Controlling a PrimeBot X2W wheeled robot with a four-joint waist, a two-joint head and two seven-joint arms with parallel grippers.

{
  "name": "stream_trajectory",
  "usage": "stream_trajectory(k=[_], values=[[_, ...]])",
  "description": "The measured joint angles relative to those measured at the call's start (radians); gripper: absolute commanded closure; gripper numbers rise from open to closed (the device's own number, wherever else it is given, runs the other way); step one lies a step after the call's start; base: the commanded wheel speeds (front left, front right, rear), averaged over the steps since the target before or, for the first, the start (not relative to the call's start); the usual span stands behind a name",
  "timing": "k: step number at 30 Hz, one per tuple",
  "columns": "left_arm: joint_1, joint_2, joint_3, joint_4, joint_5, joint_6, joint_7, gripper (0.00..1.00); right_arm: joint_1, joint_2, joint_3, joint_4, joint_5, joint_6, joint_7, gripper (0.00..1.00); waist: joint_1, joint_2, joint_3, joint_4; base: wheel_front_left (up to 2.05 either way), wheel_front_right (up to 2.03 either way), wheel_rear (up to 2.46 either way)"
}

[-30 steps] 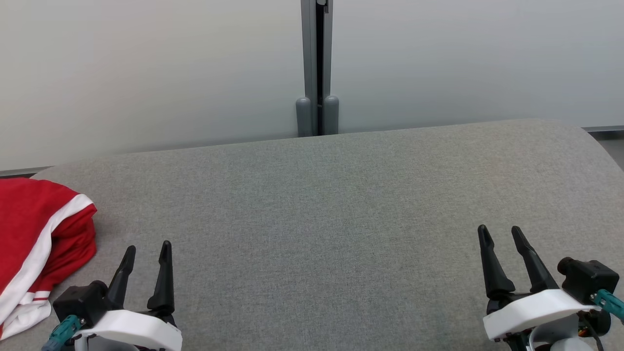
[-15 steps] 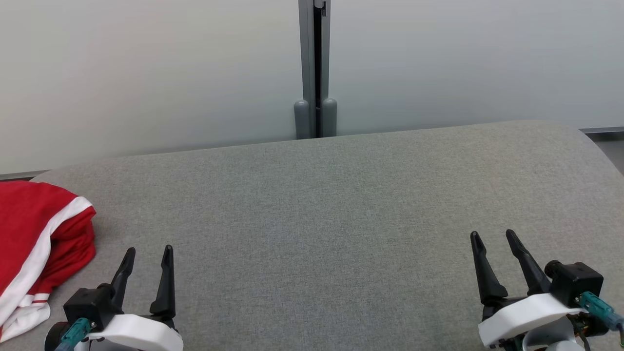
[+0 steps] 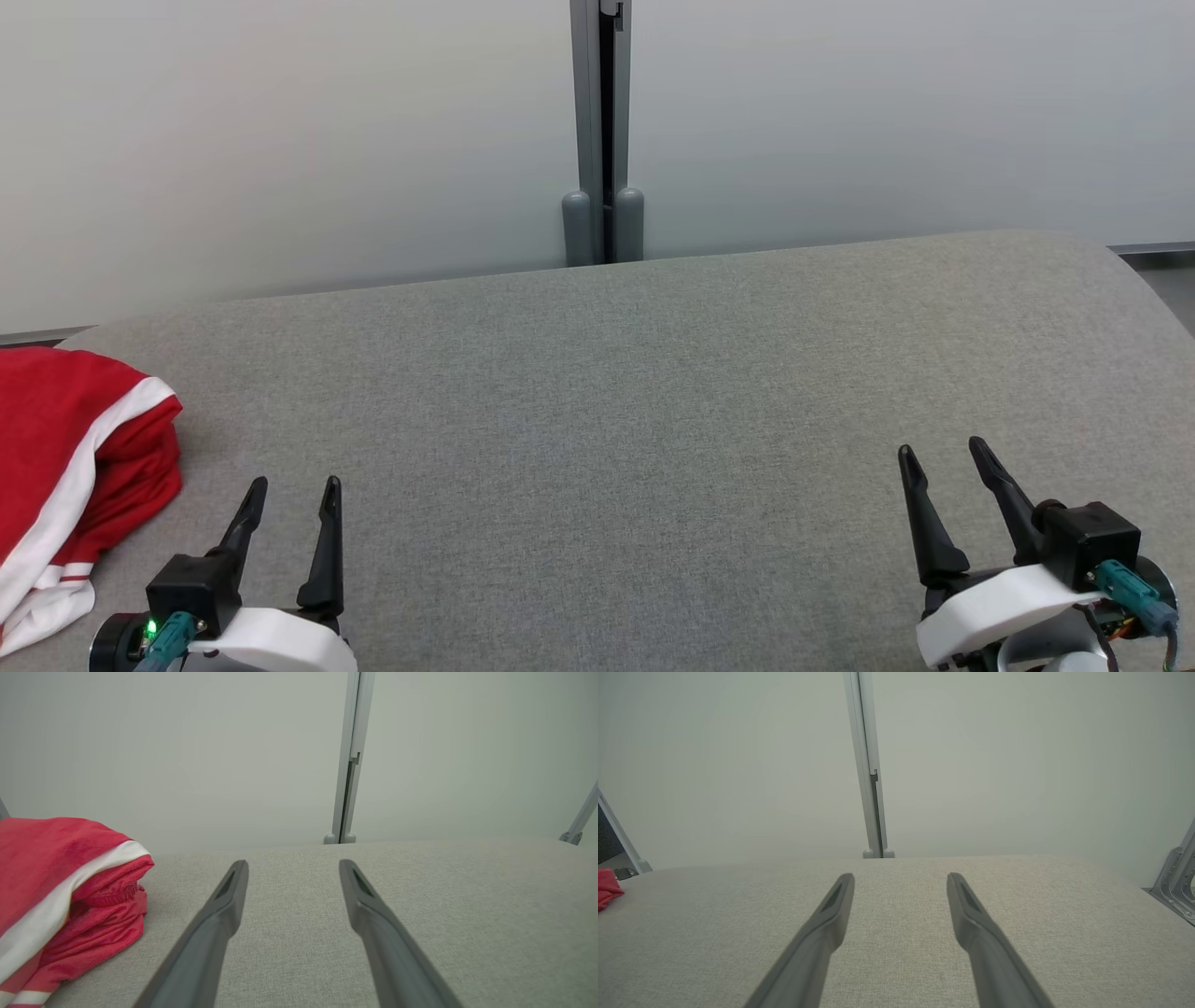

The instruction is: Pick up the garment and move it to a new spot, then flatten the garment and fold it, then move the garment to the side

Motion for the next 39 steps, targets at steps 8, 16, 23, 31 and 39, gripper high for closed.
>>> stream_trajectory(k=[8, 16, 23, 31, 39], values=[[-0.010, -0.007, 0.010, 0.026, 0.048, 0.000, -0.016, 0.00, 0.000, 0.001, 0.012, 0.005, -0.048, 0.000, -0.009, 0.00, -0.0001, 0.0000, 0.002, -0.001, 0.00, 0.00, 0.00], [-0.014, -0.013, 0.012, 0.051, 0.054, -0.005, -0.020, 0.00, -0.001, 0.002, 0.007, 0.013, -0.052, 0.000, -0.010, 0.00, 0.0000, 0.0000, 0.002, 0.008, 0.00, 0.00, 0.00], [-0.028, -0.018, 0.015, 0.061, 0.051, -0.006, -0.020, 0.00, -0.001, 0.002, -0.003, 0.015, -0.047, 0.000, -0.010, 0.00, -0.0001, 0.0000, 0.002, 0.023, 0.00, 0.00, 0.00], [-0.051, -0.023, 0.015, 0.059, 0.057, -0.006, -0.020, 0.00, -0.001, 0.002, -0.005, -0.009, -0.047, 0.000, -0.009, 0.00, 0.0000, 0.0000, 0.006, 0.079, 0.00, 0.00, 0.00], [-0.079, -0.018, 0.022, 0.063, 0.054, -0.009, -0.021, 0.00, -0.004, 0.002, 0.008, -0.041, -0.049, 0.000, -0.007, 0.00, 0.0000, 0.0000, 0.012, 0.196, 0.00, 0.00, 0.00]])
